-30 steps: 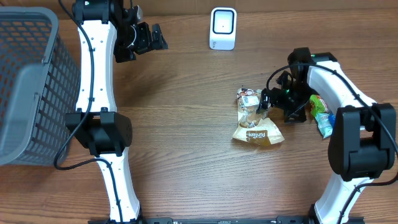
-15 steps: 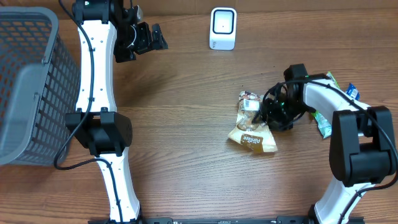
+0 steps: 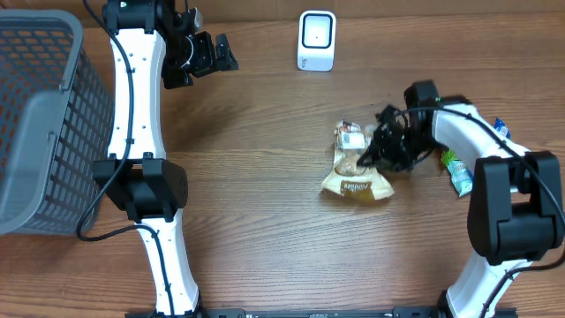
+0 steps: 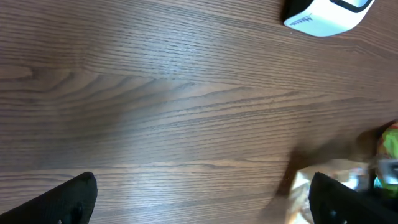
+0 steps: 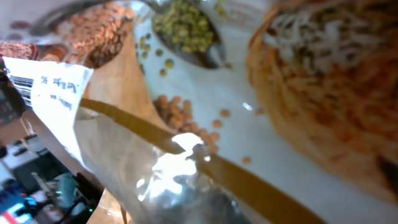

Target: Scan the item barcode

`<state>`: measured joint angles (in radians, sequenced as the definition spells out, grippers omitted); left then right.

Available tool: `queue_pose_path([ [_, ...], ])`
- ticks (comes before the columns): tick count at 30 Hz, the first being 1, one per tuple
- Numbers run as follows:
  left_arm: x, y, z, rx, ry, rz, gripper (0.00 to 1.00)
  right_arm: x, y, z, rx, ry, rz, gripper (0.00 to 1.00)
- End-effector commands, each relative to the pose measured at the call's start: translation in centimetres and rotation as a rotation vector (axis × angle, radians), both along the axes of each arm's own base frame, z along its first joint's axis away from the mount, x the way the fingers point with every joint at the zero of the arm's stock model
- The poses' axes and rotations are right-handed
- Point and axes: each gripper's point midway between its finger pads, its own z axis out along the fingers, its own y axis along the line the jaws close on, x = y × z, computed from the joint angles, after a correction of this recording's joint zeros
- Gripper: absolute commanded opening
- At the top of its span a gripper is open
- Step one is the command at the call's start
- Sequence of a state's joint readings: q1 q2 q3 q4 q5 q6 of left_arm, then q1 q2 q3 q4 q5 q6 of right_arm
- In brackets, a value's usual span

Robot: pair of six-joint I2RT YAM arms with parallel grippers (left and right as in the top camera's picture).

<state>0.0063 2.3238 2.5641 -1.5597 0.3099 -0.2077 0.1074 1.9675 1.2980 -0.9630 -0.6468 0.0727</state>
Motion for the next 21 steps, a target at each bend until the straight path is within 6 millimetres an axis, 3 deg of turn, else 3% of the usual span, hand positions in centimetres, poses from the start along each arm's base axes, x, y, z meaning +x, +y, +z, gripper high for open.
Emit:
queue_pose_path([
  [1, 0.1, -0.2, 0.6, 0.004, -0.017, 0.004, 1.0, 2.8, 1.2, 6.9, 0.037, -0.29, 0.139, 0.04],
  [11, 0.1, -0.2, 0.6, 0.004, -0.018, 0.004, 1.0, 2.8, 2.9, 14.1, 0.051, -0.466, 0.234, 0.04],
  [15, 0.1, -0.2, 0.6, 0.004, -0.017, 0.004, 1.0, 2.7, 2.9, 15.3, 0.053, -0.498, 0.232, 0.04],
  [21, 0.1, -0.2, 0.6, 0.004, -0.017, 0.004, 1.0, 2.5, 2.8, 15.3, 0.052, -0.491, 0.23, 0.04],
])
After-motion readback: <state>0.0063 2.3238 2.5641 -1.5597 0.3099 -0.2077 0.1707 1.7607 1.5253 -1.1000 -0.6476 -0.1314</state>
